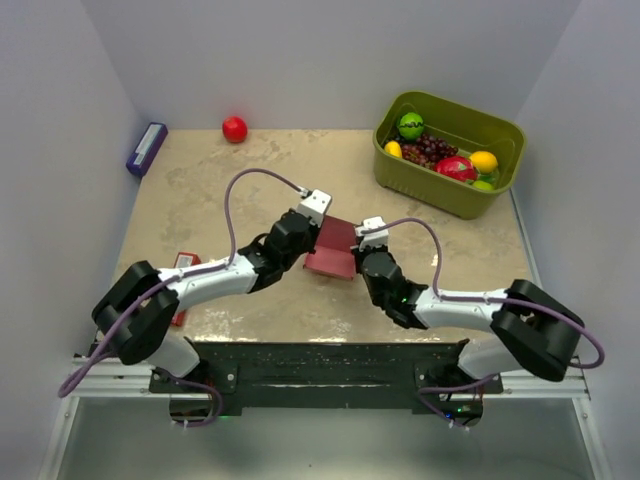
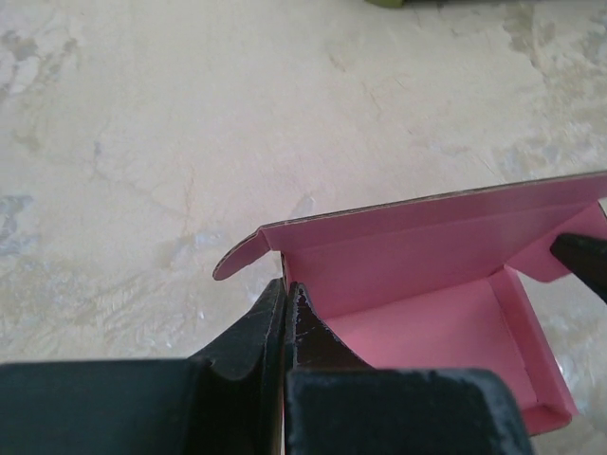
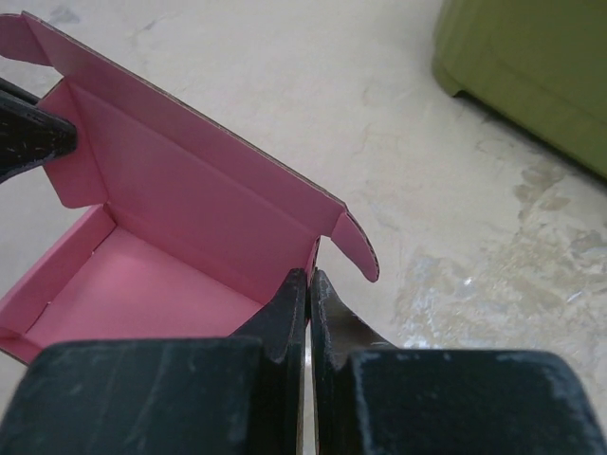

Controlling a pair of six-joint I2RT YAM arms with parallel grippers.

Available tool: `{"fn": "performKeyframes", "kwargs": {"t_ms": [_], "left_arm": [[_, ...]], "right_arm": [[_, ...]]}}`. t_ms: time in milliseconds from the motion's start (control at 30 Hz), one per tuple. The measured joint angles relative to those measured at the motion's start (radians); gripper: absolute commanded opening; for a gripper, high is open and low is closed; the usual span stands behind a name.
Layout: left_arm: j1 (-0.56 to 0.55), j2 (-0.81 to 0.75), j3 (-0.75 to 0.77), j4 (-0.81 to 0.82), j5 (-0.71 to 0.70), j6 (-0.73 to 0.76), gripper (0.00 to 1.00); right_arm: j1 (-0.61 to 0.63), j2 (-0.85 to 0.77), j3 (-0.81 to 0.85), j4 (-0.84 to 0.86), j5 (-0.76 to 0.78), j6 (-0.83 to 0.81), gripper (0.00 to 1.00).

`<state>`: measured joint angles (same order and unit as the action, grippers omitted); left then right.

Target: Fold the paper box

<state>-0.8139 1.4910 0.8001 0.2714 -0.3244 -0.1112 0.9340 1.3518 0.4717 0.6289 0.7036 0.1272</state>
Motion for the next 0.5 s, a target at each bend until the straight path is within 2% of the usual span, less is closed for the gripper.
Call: {"fn": "performKeyframes", "kwargs": {"t_ms": [267, 500], "left_arm": [[0.008, 0.116, 0.029, 0.182, -0.125, 0.027, 0.0], [0.009, 0.158, -0.031, 0.326, -0.146, 0.028, 0.0]], "right_arm": [[-0.003, 0.227, 0.085, 0.236, 0.138, -0.116, 0.0], [-0.003, 0.339, 0.091, 0.374, 0.185, -0.157, 0.0]]}}
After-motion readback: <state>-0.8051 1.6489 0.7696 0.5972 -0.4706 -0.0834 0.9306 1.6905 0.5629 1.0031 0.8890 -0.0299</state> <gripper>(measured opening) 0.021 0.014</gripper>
